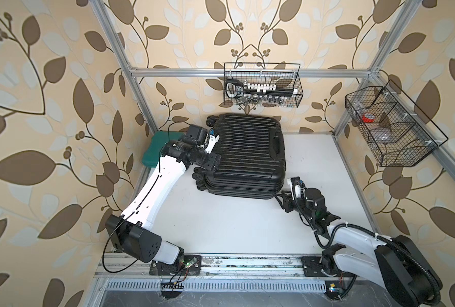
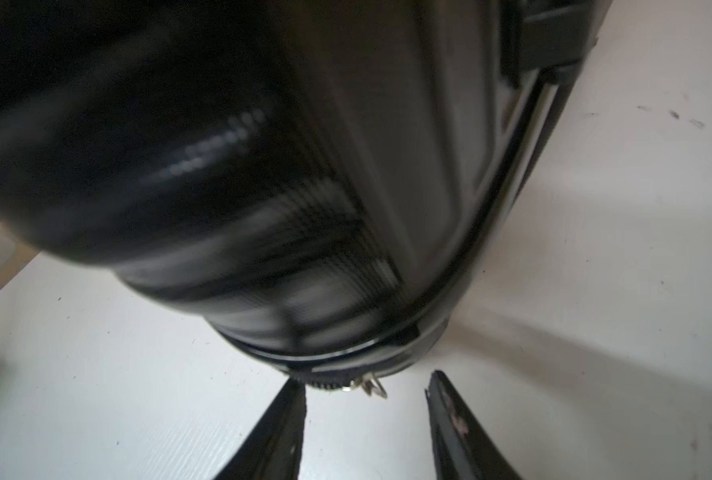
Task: Close the suitcase zippers
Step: Zip the zipper on the suitcase.
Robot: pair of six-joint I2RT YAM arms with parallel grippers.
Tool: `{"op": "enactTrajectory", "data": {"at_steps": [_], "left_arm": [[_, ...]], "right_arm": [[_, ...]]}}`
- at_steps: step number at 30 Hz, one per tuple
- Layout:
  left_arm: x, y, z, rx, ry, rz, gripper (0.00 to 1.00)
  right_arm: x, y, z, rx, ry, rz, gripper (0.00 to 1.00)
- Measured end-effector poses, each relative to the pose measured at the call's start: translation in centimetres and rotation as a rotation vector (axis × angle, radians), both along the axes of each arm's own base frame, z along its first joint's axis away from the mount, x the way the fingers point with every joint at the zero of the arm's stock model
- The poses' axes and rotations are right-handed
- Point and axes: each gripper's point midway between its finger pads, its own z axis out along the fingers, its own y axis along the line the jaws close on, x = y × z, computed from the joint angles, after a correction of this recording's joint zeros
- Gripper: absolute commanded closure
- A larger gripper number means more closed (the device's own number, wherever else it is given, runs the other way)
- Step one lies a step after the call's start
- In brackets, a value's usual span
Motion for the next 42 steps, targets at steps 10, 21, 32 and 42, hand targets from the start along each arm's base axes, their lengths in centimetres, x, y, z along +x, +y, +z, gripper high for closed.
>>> {"op": "enactTrajectory", "data": {"at_steps": [10,21,32,42], "left_arm": [[-0.3,-0.7,0.6,-0.033,-0.019,-0.041,0.22],[-3.5,-7.0,0.6,-0.081,-0.134,-0.373,0.18],[-6.2,-15.5,-4.0,0.169,-0.283,-0.851,0.17],[-1.3,-19.7,-5.6,0.347,-0.465,-0.795,0.23]], "right_arm": [[0.5,0.4,-0.9,0.012,-0.001,0.007,0.68],[0.9,1.0,-1.2,0.031,-0.024,0.03,0.97],[1.0,1.1,-1.0,0.036,-0.035,0.04,1.0],[0.6,0.9,-0.3,0.046,-0.054,0.037,1.0]]}}
